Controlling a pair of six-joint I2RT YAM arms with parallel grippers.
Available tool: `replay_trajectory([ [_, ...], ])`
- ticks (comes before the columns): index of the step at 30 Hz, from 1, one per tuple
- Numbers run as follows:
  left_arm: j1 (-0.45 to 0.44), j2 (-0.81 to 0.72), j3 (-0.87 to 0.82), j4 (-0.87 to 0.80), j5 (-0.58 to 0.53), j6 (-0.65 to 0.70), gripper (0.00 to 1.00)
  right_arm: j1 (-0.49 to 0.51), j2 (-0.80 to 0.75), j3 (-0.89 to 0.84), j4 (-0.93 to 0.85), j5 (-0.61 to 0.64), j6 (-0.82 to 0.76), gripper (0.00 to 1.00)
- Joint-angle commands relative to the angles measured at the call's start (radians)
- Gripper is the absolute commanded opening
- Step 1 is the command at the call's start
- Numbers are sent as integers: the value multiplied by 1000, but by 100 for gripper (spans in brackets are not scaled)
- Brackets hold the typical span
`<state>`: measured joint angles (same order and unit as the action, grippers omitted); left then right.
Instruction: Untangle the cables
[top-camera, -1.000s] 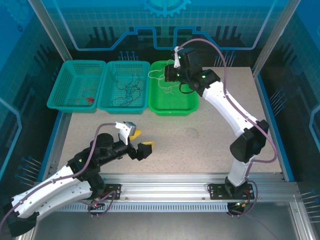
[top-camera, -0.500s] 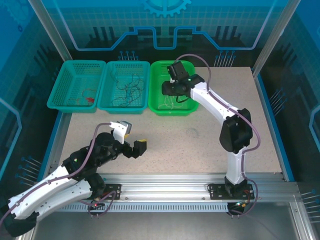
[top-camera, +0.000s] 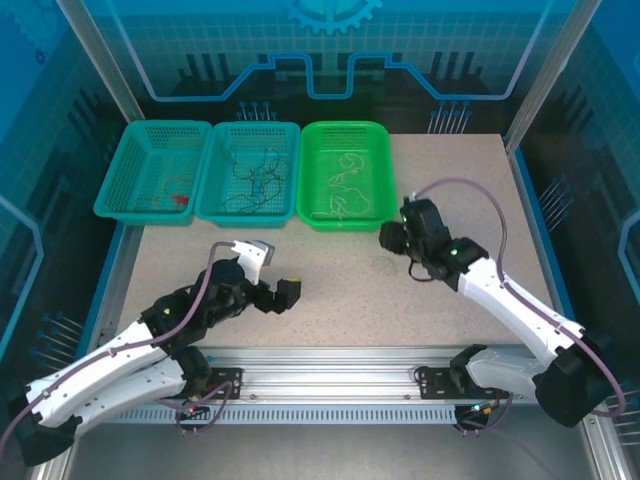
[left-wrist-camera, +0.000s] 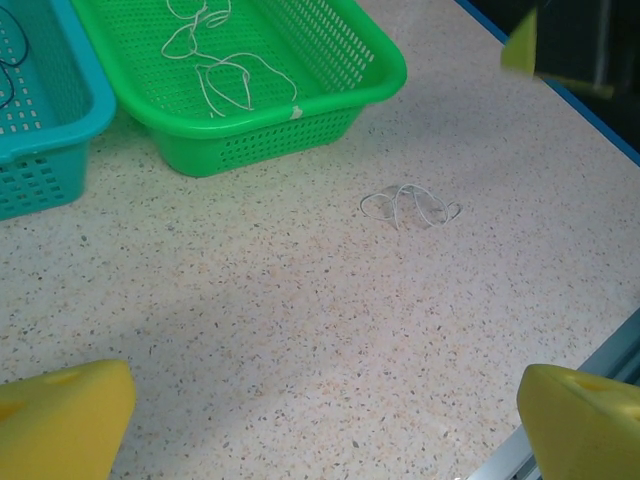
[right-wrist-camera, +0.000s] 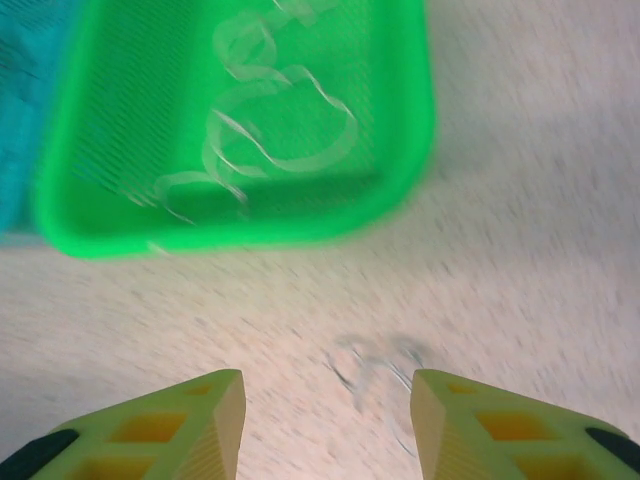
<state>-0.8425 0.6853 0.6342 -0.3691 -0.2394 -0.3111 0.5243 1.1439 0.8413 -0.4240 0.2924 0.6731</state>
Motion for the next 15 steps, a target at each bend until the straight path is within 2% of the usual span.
replay_trajectory([
  [1, -4, 23, 31, 28, 3, 23, 99, -29, 26, -104, 67, -6, 65, 48],
  [4, -5, 35, 30, 36, 43, 30, 99, -42, 98, -129, 80, -48, 45, 48],
  [7, -5, 33, 11, 79, 167, 63, 99, -57, 184, -137, 122, -78, 23, 47],
  [11, -5, 54, 2, 100, 274, 69, 99, -73, 306, -120, 180, -135, 11, 38],
  [15, -6, 77, 1, 80, 290, 64, 99, -77, 396, -101, 200, -152, 13, 27],
])
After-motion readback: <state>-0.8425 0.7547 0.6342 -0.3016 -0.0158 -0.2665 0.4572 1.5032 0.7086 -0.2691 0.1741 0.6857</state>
